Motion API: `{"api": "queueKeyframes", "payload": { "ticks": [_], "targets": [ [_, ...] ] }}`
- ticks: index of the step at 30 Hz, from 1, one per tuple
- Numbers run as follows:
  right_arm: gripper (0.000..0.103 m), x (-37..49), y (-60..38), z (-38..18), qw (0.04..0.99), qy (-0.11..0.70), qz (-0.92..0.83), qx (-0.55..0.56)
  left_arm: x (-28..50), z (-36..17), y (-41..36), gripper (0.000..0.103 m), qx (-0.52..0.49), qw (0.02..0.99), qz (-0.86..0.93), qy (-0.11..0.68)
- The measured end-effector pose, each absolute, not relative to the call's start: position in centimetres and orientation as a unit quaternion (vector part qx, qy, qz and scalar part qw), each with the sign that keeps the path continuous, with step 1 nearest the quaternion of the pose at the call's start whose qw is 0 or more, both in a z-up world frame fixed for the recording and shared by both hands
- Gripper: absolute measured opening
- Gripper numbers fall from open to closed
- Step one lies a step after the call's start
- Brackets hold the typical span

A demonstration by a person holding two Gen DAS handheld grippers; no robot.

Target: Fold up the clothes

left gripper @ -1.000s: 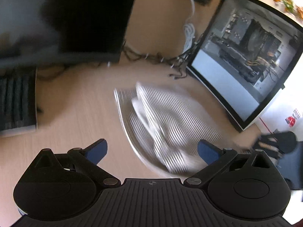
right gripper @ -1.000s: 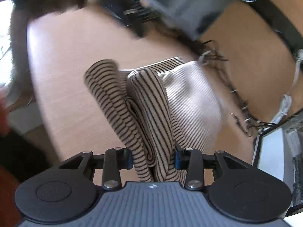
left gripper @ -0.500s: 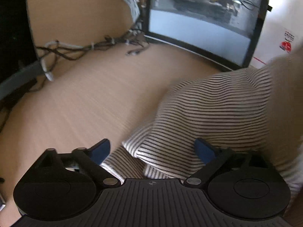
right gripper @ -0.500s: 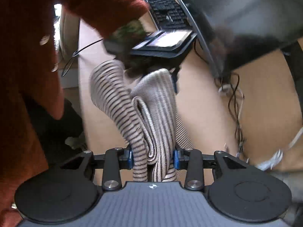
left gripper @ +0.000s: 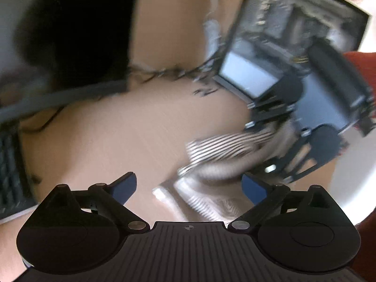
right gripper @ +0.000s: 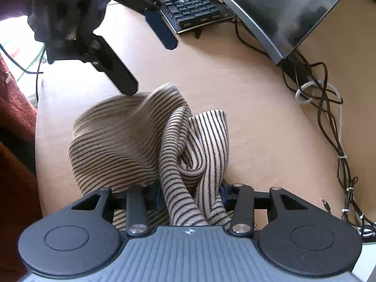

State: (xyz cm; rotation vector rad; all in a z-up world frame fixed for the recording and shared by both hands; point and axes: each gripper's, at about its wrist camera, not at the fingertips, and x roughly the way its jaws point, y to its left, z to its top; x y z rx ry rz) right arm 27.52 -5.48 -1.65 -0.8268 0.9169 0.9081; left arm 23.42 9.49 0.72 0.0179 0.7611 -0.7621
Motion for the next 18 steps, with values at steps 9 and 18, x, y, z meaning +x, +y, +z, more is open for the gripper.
{"api": "queueKeyframes", "payload": {
  "ticks": [9, 18],
  "targets": [
    [0.04, 25.4, -5.7, 0.0, 0.733, 0.387, 0.45, -0.332, 24.3, 0.7, 3.9, 0.102, 0.114, 0.816, -0.455, 0.338],
    [0.05, 26.5, -6.2, -2.2, 0.754, 0.382, 0.434, -0.313, 25.6, -0.4, 1.4, 0.103, 0.131, 0.787, -0.492, 0.348]
  ]
}}
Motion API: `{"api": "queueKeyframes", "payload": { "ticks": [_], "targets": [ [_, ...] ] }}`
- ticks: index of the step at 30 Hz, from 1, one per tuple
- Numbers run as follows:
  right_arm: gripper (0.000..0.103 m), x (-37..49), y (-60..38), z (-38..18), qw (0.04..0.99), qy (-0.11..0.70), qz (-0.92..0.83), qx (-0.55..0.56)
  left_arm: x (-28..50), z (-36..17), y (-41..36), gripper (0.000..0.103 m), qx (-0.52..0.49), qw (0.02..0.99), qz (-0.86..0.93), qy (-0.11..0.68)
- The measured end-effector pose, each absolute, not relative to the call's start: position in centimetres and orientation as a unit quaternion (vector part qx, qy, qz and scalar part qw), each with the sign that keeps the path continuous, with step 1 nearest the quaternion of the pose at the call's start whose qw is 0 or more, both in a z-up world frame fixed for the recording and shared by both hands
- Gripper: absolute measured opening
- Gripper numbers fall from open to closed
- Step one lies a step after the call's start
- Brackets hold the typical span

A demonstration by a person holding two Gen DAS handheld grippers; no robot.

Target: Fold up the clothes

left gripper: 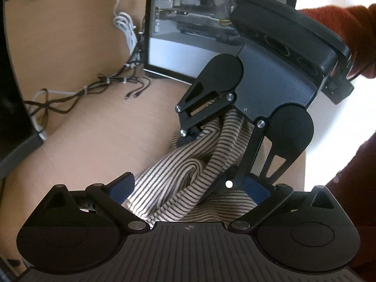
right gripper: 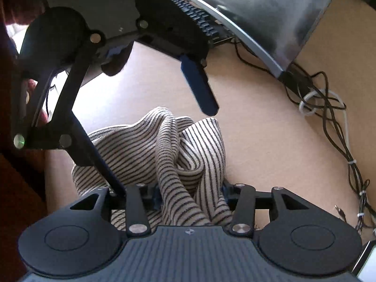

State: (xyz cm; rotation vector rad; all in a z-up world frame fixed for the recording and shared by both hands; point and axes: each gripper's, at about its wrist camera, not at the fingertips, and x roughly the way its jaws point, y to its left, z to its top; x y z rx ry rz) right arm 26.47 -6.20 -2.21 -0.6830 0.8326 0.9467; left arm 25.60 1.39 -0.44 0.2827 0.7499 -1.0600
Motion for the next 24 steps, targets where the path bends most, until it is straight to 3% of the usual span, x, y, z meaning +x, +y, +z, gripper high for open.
{"api": "queueKeyframes", "payload": {
  "ticks": [5, 7, 9, 15, 24],
  "targets": [
    [0.07, 25.7, -7.2, -1.0, 0.785, 0.371, 0.389, -0.308, 26.3, 0.0, 1.1, 0.103, 0.1, 0.776, -0.519, 0.344],
    [0.087, 25.2, -8.1, -0.4, 0.802, 0.367, 0.369, -0.295, 26.2, -0.1, 1.0, 0.103, 0.105, 0.779, -0.516, 0.341],
    [0.097, 24.4, -9.1, 0.2, 0.818, 0.362, 0.35, -0.276, 26.4, -0.5, 1.0, 0.103, 0.109, 0.784, -0.505, 0.346],
    [0.103, 23.9, -14.4, 0.7, 0.87, 0.379, 0.279, -0.145, 27.6, -1.5, 0.5, 0.103, 0.104, 0.791, -0.48, 0.364],
    [0.103, 26.1, -17.3, -2.9, 0.875, 0.429, 0.217, 0.058, 29.3, -4.0, 0.9, 0.103, 0.099, 0.788, -0.438, 0.422]
  ]
}}
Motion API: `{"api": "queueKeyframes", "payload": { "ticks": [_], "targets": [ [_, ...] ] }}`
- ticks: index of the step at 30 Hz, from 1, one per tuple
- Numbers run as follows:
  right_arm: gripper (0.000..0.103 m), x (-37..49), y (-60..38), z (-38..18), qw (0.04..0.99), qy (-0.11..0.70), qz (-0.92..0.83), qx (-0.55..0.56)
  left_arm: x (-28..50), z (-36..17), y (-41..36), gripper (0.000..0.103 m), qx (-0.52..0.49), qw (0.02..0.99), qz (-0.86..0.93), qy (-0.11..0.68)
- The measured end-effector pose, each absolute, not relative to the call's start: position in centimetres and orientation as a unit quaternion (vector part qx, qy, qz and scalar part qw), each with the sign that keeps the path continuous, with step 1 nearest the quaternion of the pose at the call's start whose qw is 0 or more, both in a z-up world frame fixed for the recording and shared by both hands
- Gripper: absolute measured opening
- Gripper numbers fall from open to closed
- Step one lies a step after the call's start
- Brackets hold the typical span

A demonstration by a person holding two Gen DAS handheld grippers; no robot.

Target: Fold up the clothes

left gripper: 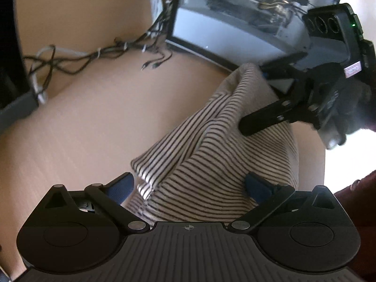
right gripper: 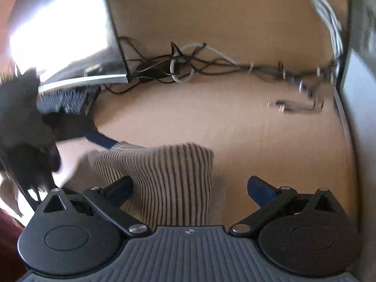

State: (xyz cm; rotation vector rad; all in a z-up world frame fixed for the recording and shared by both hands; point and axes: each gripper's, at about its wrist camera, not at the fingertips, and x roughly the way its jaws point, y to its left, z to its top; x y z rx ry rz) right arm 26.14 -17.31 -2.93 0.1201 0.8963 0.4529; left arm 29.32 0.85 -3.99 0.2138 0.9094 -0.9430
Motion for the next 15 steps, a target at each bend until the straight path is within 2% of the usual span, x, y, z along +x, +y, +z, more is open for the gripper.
{"api": "queueKeyframes", "payload": {
  "ticks": [10, 15],
  "targets": [
    [0.103, 24.5, -20.2, -1.1, 0.884, 0.403, 0.223, 0.083, 29.1, -4.4, 1.4, 0.103, 0.089, 0.799, -0.42, 0.421],
    [0.103, 25.2, -18.7, -2.8, 0.902, 0.409, 0.139, -0.019, 28.8, -4.0, 1.7, 0.103, 0.089, 0.806, -0.41, 0.417]
  ]
}}
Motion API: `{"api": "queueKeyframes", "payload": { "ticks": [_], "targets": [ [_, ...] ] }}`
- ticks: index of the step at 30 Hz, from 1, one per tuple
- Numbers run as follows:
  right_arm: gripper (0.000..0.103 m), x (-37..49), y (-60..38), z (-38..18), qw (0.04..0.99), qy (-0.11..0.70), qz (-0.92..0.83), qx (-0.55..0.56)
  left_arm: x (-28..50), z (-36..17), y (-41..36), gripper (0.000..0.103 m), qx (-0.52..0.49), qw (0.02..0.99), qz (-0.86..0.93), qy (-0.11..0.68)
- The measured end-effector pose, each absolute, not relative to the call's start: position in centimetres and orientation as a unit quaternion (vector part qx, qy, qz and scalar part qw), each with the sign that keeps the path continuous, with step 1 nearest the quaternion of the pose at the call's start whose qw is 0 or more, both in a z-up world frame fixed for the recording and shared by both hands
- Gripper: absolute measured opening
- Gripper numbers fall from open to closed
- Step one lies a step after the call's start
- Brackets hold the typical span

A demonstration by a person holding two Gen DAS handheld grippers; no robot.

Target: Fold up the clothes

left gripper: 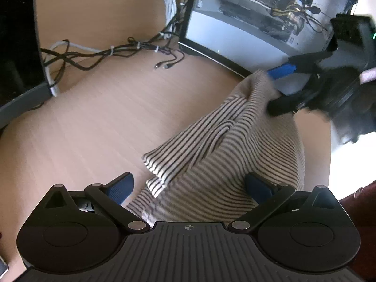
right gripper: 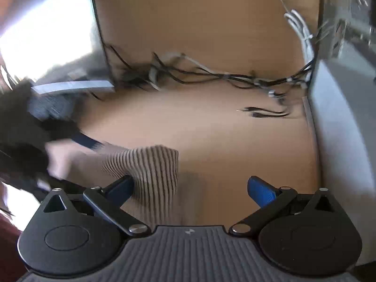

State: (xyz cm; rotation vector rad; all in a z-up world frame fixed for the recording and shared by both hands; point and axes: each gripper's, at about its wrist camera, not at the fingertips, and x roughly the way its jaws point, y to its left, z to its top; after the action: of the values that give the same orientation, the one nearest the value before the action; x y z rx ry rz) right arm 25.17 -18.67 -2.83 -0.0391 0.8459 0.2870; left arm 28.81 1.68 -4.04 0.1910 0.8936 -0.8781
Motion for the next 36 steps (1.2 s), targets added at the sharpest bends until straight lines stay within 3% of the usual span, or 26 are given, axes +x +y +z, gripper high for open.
{"api": "queueKeyframes", "payload": {
  "ticks": [9, 16, 20, 24, 25, 27, 36],
  "targets": [
    [0.103, 27.6, -17.1, -6.9, 0.9, 0.429, 0.079, -0.001, 28.8, 0.1, 1.8, 0.103, 0.092, 0.824, -0.427, 0.361],
    [0.103, 24.2, -18.4, -3.8, 0.918, 0.39, 0.066, 0.025, 31.7, -3.2, -0.1, 0.103, 0.101, 0.794, -0.429, 0.419],
    [0.103, 21.7, -20.8, -2.6, 0.885, 0.44, 0.072, 0.134, 32.1, -4.5, 0.8, 0.103, 0.058, 0.79, -0.427, 0.436],
    [0.102, 20.4, -21.9, -5.5, 0.821, 0.506, 0.078, 0.254, 32.4, -5.6, 1.8, 0.103, 0.001, 0.788, -0.412, 0.457],
    [0.102, 20.4, -21.8, -6.2, 0.81, 0.512, 0.082, 0.274, 32.3, -5.7, 2.0, 0.103, -0.011, 0.787, -0.408, 0.462],
    [0.084, 20.9, -21.2, -7.1, 0.798, 0.516, 0.093, 0.298, 32.3, -5.9, 2.4, 0.103, -0.023, 0.788, -0.399, 0.468],
    [0.081, 28.5, -19.0, -6.3, 0.843, 0.471, 0.115, 0.233, 32.3, -6.6, 5.7, 0.103, -0.067, 0.796, -0.346, 0.492]
  ]
}}
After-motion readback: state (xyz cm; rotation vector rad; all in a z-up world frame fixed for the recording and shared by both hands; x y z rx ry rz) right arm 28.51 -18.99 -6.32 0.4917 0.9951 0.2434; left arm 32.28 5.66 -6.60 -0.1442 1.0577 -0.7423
